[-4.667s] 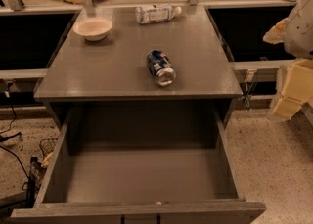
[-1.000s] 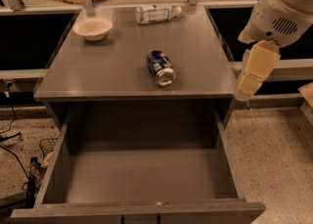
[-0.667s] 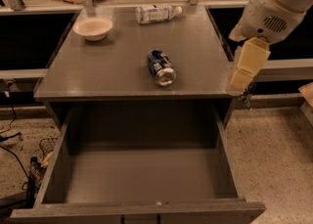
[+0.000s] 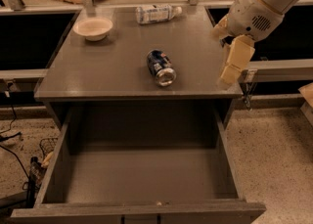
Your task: Place pepsi can into top drawer
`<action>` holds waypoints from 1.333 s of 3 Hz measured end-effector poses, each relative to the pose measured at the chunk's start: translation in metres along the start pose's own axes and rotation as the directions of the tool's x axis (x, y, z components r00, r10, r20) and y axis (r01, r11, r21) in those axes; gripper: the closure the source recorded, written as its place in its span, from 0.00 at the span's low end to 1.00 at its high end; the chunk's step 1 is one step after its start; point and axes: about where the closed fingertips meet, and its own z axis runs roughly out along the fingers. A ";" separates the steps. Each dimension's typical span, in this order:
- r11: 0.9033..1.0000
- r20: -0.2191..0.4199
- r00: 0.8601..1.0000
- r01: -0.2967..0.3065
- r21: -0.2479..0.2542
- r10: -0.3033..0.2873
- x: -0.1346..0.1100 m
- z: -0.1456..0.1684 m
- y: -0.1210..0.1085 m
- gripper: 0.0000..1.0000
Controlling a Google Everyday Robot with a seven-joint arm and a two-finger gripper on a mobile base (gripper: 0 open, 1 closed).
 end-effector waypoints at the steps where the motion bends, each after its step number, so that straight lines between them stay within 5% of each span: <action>1: 0.993 0.082 0.990 0.116 -0.029 -0.114 -0.018 0.008 -0.005 0.00; 3: 0.995 0.111 0.989 0.101 -0.004 -0.100 -0.025 0.019 -0.024 0.00; 4: 0.994 0.126 0.987 0.107 -0.032 -0.102 -0.038 0.037 -0.041 0.00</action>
Offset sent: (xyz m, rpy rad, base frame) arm 0.0025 0.0141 0.0003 0.0590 -0.0106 0.1107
